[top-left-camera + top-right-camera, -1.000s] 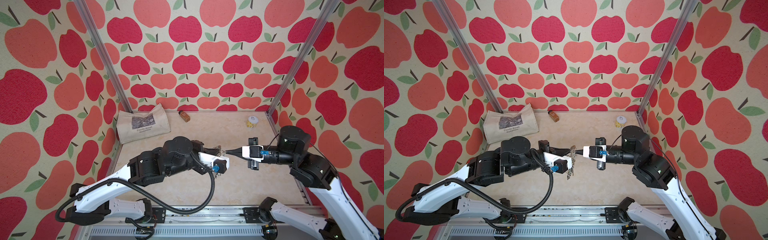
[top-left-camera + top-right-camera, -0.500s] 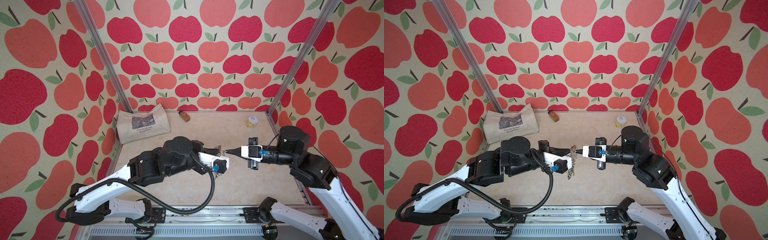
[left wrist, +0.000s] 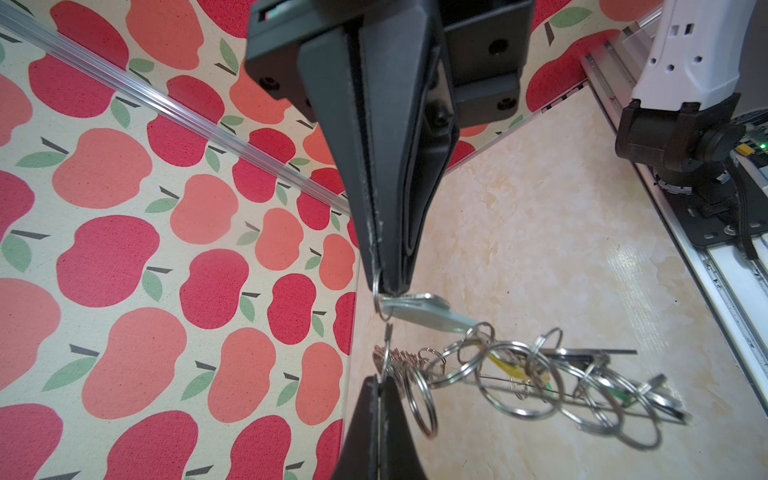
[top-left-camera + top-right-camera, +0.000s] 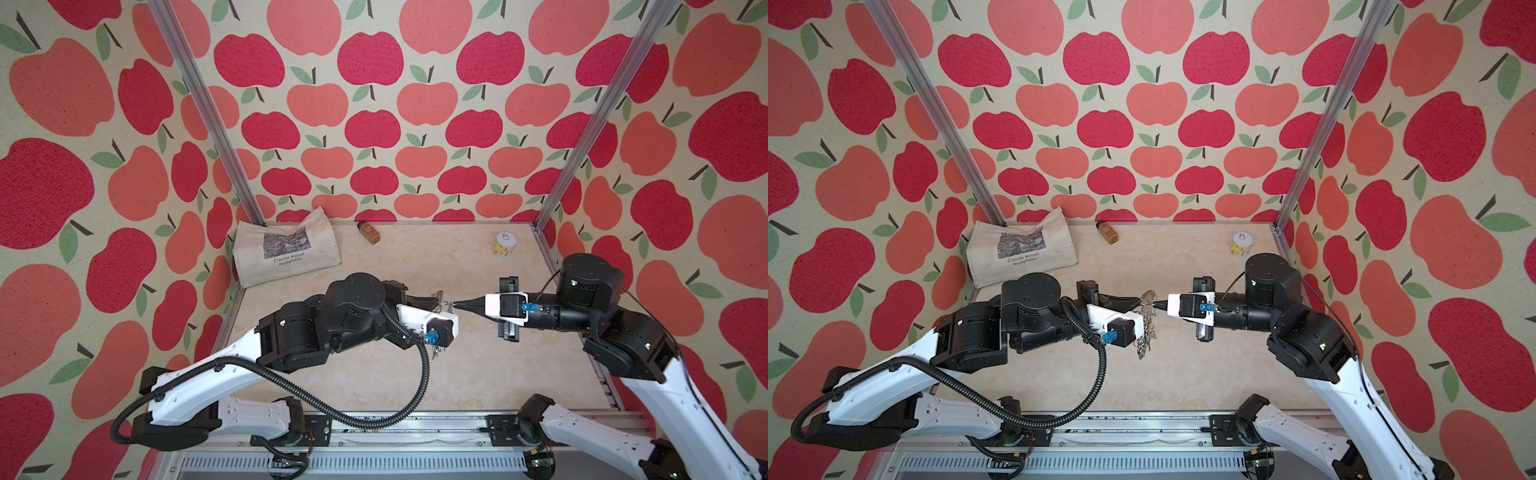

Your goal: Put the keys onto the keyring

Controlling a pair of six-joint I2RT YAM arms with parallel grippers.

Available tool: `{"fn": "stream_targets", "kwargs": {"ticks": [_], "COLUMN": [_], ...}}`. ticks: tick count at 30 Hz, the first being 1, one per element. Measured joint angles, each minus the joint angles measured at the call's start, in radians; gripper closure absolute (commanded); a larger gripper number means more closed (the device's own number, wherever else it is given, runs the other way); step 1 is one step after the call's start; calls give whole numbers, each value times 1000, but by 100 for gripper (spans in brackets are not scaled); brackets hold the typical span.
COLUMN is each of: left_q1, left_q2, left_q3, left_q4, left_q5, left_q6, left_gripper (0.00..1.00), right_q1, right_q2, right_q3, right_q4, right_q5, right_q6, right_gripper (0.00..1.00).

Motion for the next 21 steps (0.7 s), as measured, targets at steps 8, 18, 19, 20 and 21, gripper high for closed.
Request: {"fn": "stream_targets", "kwargs": {"ticks": [8,18,19,20,21], "left_q1": [0,-3,-3,-3,-3], "left_q2": [0,0,0,0,0], "left_q3": [6,15,15,15,15], "left_q4": [-2,-7,-7,-7,-7], "left_q5": [0,-1,-2,-6,-8], "left_q6": [0,0,0,0,0], "left_gripper": [100,100,100,100,100], "right_q1": [0,0,0,0,0], "right_q2": [5,15,14,13,13], "right_q3": [0,0,0,0,0], "right_q4": [-2,-2,-2,-2,-2], "right_q5": [4,10,10,10,10], "right_q6": [0,0,0,0,0], "right_gripper": [100,100,100,100,100]}}
